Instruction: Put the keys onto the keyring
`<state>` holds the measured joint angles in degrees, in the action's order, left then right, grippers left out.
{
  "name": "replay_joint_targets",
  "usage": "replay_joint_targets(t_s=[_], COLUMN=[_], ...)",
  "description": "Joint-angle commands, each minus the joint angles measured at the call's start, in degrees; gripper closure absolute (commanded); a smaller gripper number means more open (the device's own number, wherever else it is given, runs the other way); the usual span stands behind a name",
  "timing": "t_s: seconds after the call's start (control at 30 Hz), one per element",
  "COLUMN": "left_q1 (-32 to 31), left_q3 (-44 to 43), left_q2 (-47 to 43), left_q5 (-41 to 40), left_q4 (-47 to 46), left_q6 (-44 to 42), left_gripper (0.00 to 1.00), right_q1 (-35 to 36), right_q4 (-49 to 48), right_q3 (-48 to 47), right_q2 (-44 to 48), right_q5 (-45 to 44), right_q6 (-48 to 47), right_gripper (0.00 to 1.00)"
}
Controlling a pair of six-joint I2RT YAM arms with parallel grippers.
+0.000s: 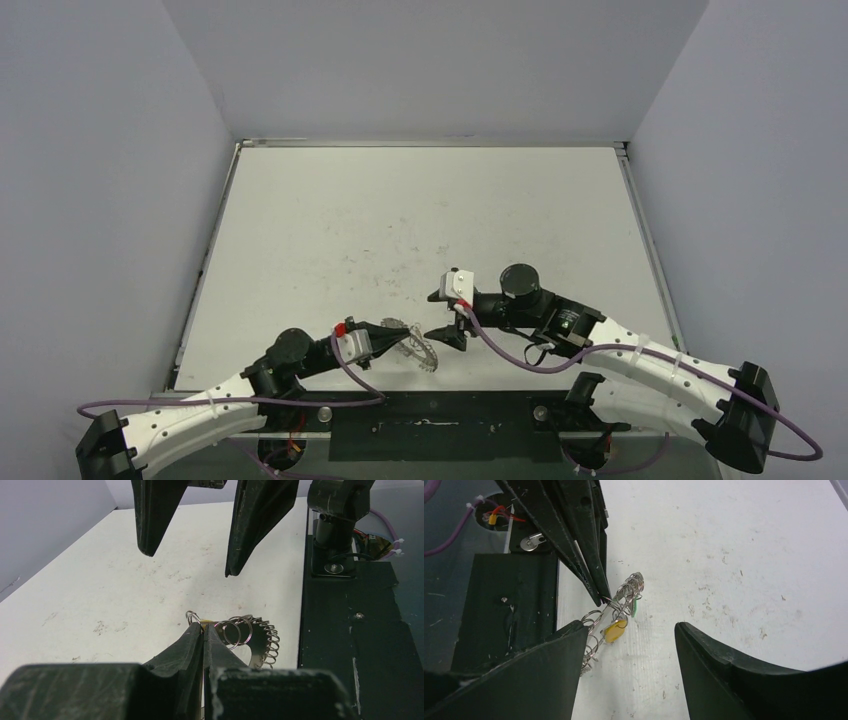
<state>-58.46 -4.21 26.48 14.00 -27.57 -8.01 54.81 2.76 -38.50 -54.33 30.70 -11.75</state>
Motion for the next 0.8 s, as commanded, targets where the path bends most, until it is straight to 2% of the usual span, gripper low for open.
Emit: replay_joint_targets(t_s=[0.0, 0.13, 0.23, 0.4, 0.5, 0.77], left_q1=[-0.34, -0.34, -0.44, -0.43, -0.52, -0.52], left_q3=[-1.10, -1.38, -1.74, -1.86, -1.92, -1.74], left_q2=[-0.98, -0.77, -0.73, -0.77, -0.68, -0.56], left_q5=[3.92, 5.84, 6.45, 6.22, 6.29, 6.30], left_q4=[-2.67, -2.69, -2.34, -2.42, -2.64, -3.27], left_q6=[-0.25, -0.16, -0.06, -0.03, -0.06, -0.03], left_gripper=[1.00, 1.00, 1.00, 1.00, 1.00, 1.00], right_q1=[-0.29, -0.87, -1.02, -1.19, -1.15, -1.19], right_q4=[-8.83, -8.37, -6.29, -4.54, -5.56, -7.42], right_q3=[0.41, -0.77, -2.08, -1.97, -1.07, -0.61], right_q2=[-1.56, -5.65, -7.98, -9.02, -8.99, -11.01], right_q5=[9.46, 15.77, 20.04, 21.68, 22.98, 23.49], right_q6=[-9.72, -14.31, -18.21, -21.90, -23.03, -22.92], right_gripper=[0.37, 0.43, 0.58, 0.65, 0.78, 0.77])
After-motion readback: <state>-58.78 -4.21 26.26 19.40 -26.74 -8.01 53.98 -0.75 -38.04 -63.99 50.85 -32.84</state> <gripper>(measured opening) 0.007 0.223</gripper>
